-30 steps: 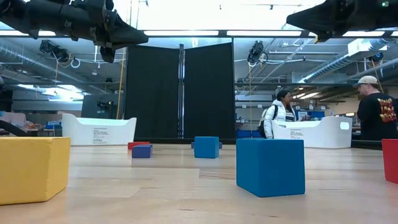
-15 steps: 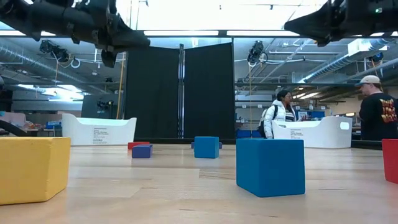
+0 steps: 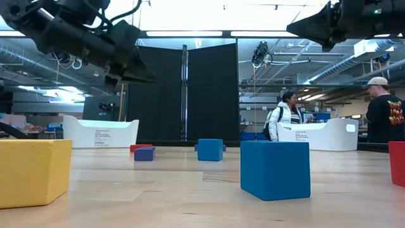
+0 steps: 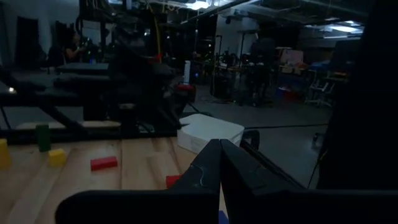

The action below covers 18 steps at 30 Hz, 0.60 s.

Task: Sort blocks by size
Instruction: Put the large violet block into the left white bin

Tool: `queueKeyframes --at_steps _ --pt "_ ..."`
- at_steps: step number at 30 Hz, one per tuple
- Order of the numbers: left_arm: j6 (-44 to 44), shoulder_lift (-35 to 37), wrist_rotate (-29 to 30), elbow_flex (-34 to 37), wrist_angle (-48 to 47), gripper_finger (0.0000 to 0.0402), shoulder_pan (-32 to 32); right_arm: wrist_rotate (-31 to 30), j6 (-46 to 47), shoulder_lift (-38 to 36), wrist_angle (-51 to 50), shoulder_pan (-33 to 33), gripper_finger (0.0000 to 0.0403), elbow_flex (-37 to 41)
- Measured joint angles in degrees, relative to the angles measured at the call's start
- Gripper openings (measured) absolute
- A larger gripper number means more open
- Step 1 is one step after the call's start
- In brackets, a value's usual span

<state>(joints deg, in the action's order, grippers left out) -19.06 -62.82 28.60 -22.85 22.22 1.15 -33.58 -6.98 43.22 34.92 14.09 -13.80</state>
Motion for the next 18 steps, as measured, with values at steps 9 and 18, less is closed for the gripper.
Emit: queueKeyframes --at_steps 9,18 --pt "3.1 2.5 -0.4 -3.3 0.1 0.0087 0.1 0.2 1.5 0.0 1.4 0.2 0.0017 0.0" --pt "8.9 10.7 -0.1 -3.3 -2.1 0.0016 0.6 0.2 1.2 0.0 1.0 1.6 0.0021 0.0"
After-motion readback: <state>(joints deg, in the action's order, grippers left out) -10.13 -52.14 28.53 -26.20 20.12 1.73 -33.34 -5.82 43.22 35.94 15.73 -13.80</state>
